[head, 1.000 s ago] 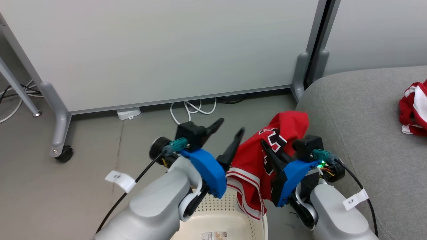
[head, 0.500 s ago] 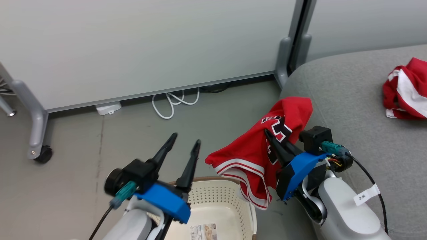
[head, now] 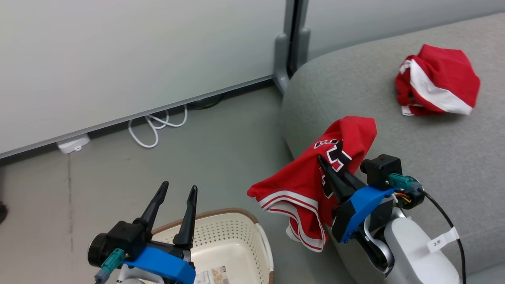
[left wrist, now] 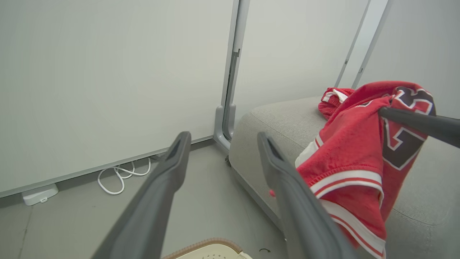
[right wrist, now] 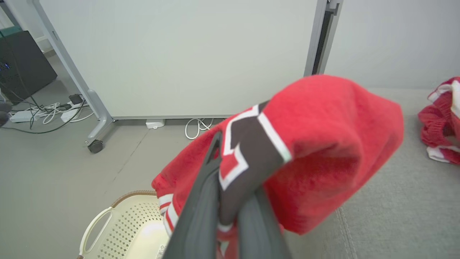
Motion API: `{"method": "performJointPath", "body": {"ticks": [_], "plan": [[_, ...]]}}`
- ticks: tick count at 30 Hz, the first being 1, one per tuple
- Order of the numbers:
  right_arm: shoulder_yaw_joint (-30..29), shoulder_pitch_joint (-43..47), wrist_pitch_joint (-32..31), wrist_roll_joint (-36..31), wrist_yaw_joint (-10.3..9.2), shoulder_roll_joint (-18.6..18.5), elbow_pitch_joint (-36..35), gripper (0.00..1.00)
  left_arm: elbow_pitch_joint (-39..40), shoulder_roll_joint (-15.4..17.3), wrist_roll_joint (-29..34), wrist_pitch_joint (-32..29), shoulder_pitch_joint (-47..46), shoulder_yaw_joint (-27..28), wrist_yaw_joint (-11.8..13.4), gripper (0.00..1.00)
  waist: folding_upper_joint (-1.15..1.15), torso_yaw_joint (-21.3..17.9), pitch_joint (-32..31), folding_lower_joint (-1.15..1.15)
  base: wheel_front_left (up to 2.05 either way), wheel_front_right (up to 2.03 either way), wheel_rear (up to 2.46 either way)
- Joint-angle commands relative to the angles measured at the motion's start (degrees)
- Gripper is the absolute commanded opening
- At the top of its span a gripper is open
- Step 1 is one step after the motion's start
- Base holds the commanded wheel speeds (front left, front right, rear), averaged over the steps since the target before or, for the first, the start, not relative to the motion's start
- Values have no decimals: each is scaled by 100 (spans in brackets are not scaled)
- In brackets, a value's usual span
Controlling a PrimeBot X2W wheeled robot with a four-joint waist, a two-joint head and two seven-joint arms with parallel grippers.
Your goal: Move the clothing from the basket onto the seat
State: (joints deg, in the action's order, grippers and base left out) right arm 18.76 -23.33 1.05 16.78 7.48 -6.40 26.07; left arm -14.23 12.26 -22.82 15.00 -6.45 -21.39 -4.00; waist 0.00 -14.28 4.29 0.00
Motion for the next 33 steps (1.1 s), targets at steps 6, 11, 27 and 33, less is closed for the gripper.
{"method": "performJointPath", "body": {"ticks": [6, 11, 27, 33], "plan": [[-112, 185, -71, -31, 3, 39, -303, 0, -44, -114, 226, 26, 0, 113, -161, 100, 0, -485, 71, 0, 0, 0, 0], [-169, 299, -120, -79, 3, 107, -489, 0, -110, -179, 346, 25, -25, 162, -245, 100, 0, -843, 126, 0, 0, 0, 0], [-328, 485, -141, -237, 3, 168, -714, 0, -223, -260, 534, 27, -87, 257, -347, 100, 0, -1480, 237, 0, 0, 0, 0], [-377, 472, -136, -263, 3, 173, -763, 0, -261, -266, 540, 26, -108, 232, -363, 100, 0, -1422, 221, 0, 0, 0, 0]]}}
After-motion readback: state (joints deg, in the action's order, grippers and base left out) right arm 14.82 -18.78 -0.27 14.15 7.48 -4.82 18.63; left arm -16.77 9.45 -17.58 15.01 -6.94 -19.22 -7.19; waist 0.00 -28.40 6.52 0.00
